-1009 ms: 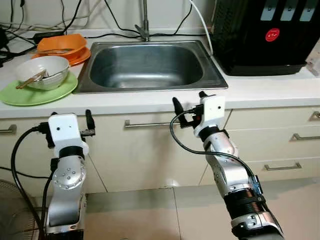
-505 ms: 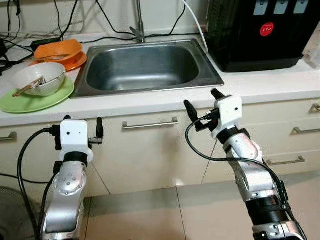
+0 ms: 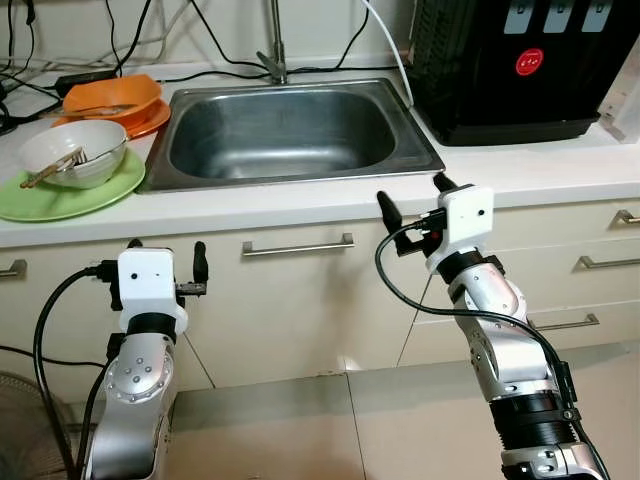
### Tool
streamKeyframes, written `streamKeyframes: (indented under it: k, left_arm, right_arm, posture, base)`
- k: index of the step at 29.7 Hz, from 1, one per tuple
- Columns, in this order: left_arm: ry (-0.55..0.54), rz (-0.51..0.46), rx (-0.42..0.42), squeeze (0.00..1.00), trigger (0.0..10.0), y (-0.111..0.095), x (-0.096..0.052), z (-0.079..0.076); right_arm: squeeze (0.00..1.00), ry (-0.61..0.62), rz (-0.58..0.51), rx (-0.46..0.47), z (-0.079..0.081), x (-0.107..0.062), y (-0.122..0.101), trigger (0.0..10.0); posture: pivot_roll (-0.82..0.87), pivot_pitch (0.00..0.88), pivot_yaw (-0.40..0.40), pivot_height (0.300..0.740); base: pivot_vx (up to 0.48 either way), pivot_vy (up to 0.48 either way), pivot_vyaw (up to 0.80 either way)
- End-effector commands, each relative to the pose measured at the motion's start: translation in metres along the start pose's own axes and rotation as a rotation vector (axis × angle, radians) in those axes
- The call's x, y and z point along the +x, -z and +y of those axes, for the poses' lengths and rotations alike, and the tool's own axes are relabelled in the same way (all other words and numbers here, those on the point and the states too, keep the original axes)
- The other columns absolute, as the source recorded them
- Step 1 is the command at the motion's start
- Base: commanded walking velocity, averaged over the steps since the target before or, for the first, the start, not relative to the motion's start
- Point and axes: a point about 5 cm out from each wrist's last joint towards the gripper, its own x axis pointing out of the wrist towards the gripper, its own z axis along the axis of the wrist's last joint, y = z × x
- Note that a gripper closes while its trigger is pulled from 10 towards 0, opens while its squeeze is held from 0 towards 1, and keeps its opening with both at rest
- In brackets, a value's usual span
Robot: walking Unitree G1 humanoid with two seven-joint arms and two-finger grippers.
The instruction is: Kitchen organization
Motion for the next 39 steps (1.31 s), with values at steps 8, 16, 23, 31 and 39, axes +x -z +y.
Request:
streamKeyframes:
  k: [8, 16, 23, 31, 39]
  left_arm:
    - [0.029, -0.041, -0.036, 0.0, 10.0, -0.019, 0.016, -0.016]
    - [0.003, -0.043, -0.048, 0.0, 10.0, -0.022, 0.022, -0.011]
    - [0.014, -0.056, -0.029, 0.0, 10.0, -0.022, 0.02, -0.014]
    - [0.062, -0.071, -0.037, 0.0, 10.0, -0.026, 0.019, -0.018]
    - [0.078, -0.094, -0.049, 0.0, 10.0, -0.031, 0.022, -0.023]
  right_arm:
    - [0.0, 0.042, -0.01, 0.028, 0.0, 0.003, -0.004, 10.0]
    - [0.0, 0.05, -0.015, 0.054, 0.009, 0.002, -0.004, 10.0]
    - [0.0, 0.042, -0.012, 0.053, 0.011, 0.003, -0.004, 10.0]
    - [0.0, 0.049, -0.013, 0.055, 0.011, 0.003, -0.004, 10.0]
    - [0.0, 0.058, -0.02, 0.043, 0.012, -0.001, -0.005, 10.0]
  posture:
    - [-0.01, 0.025, 0.088, 0.74]
    - [-0.01, 0.02, 0.093, 0.74]
    - [-0.02, 0.019, 0.091, 0.74]
    - [-0.02, 0.02, 0.099, 0.74]
    - [-0.04, 0.019, 0.107, 0.74]
  base:
    - [0.0, 0.213, 0.0]
    - [0.0, 0.462, 0.0]
    - [0.0, 0.274, 0.0]
    - [0.0, 0.0, 0.0]
    - [0.0, 0.0, 0.0]
